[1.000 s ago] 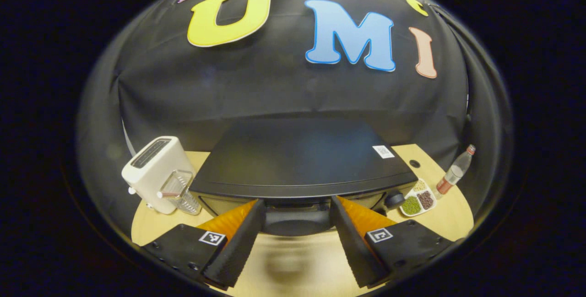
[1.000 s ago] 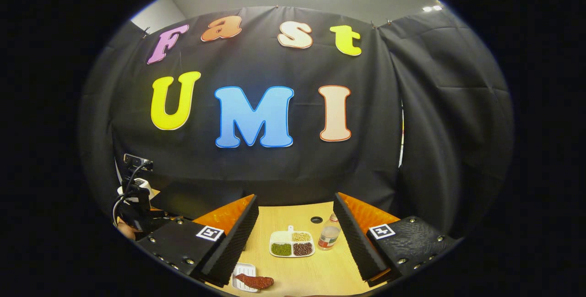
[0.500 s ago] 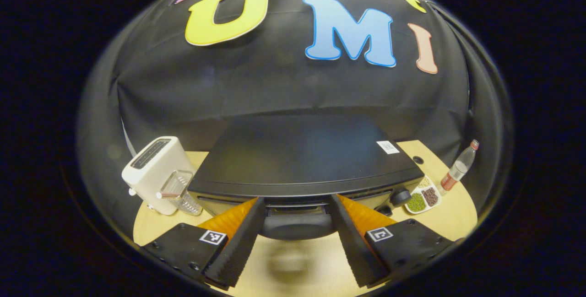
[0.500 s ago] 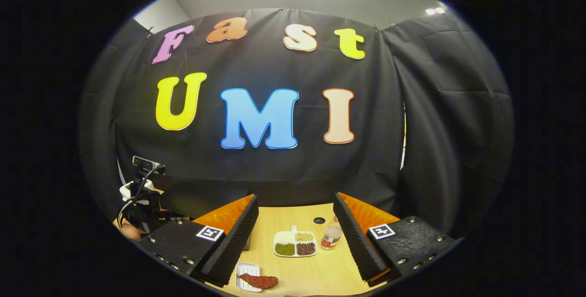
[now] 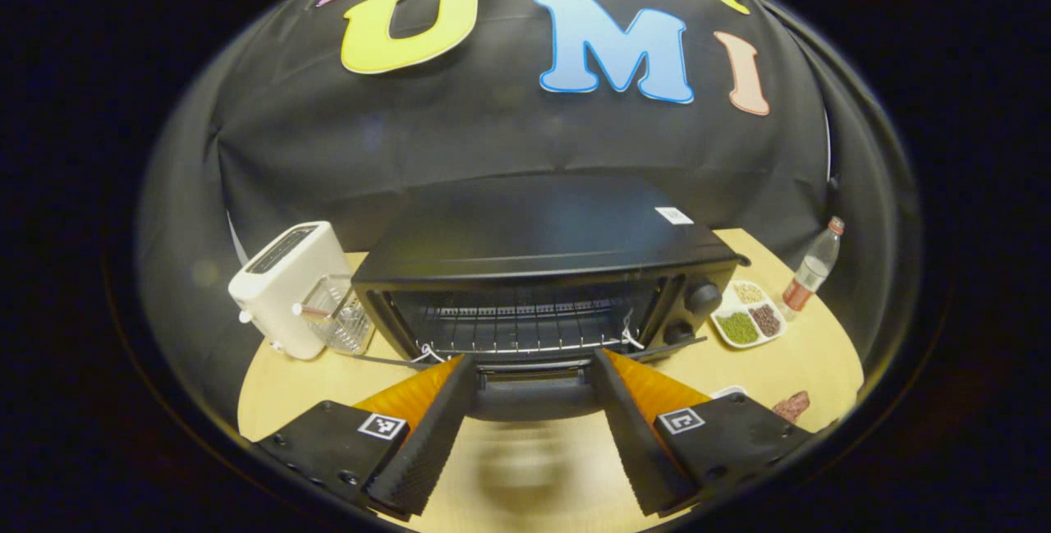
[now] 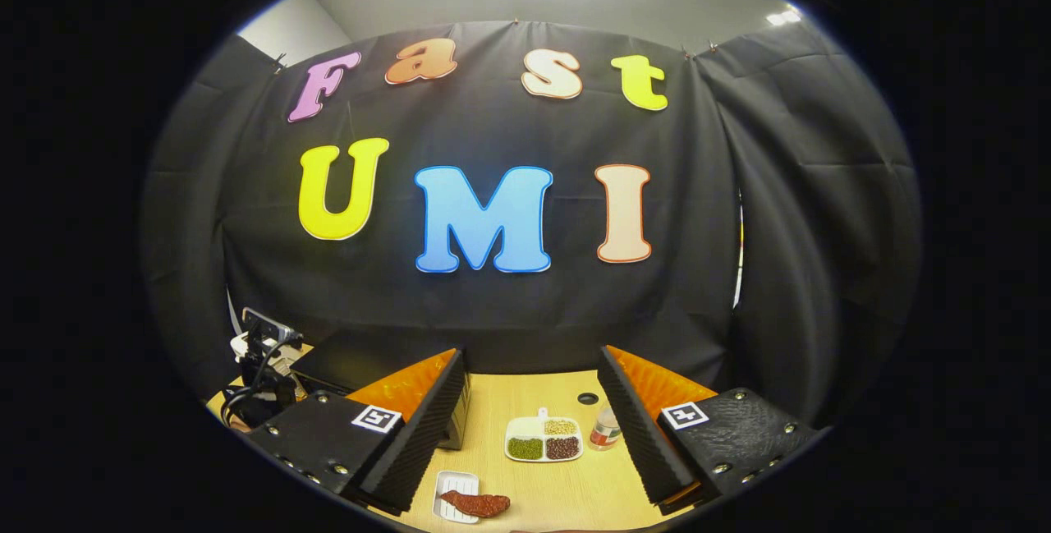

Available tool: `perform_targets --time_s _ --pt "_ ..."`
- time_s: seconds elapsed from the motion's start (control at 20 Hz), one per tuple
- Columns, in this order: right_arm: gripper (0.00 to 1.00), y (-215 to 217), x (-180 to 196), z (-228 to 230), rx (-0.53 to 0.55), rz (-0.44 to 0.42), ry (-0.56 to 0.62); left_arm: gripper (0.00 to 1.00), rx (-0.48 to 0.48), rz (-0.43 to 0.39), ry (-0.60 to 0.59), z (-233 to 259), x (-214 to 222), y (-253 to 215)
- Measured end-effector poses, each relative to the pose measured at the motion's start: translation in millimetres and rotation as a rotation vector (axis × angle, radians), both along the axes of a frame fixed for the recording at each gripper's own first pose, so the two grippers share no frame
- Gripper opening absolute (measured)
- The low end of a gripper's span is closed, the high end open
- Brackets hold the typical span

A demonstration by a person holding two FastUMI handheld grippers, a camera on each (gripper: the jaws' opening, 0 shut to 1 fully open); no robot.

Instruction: Open the electric oven with the left hand, put the food in, and close the electric oven.

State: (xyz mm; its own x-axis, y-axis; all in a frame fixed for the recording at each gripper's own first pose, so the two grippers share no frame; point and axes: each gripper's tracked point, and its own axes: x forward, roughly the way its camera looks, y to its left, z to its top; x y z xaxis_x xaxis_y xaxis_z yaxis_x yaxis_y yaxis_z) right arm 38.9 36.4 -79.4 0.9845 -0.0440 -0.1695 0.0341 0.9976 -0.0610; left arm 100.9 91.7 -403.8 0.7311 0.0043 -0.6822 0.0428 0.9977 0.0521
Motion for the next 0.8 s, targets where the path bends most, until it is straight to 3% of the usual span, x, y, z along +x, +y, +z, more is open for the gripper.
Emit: perform_targets --time_s 0.2,0.45,0.55,0.6,0.75,0.8 --pt "0.99 1.9 -2.9 -1.2 0.007 0.018 0.015 1.00 0.016 0.001 0.030 -14.4 -25.2 -1.5" --pt "1.00 -0.6 -8.6 -0.6 0.005 0.022 0.017 0.95 0.035 -0.013 0.011 -29.2 -44.2 -3.1" --pt "1.00 -1.9 -10.5 -3.8 0.012 0.020 0.027 1.00 0.047 -0.020 0.029 -39.0 -54.3 -3.5" --pt "1.00 -2.1 -11.3 -5.9 0.018 0.019 0.032 0.96 0.049 -0.023 0.042 -44.9 -59.5 -3.8" --pt "0.99 -1.2 -13.0 -9.6 0.023 0.025 0.043 0.95 0.060 -0.040 0.112 -70.0 -80.8 -2.7" --pt "0.99 -0.9 -14.5 -10.8 0.019 0.027 0.043 1.00 0.073 -0.039 0.121 -73.8 -84.9 0.0"
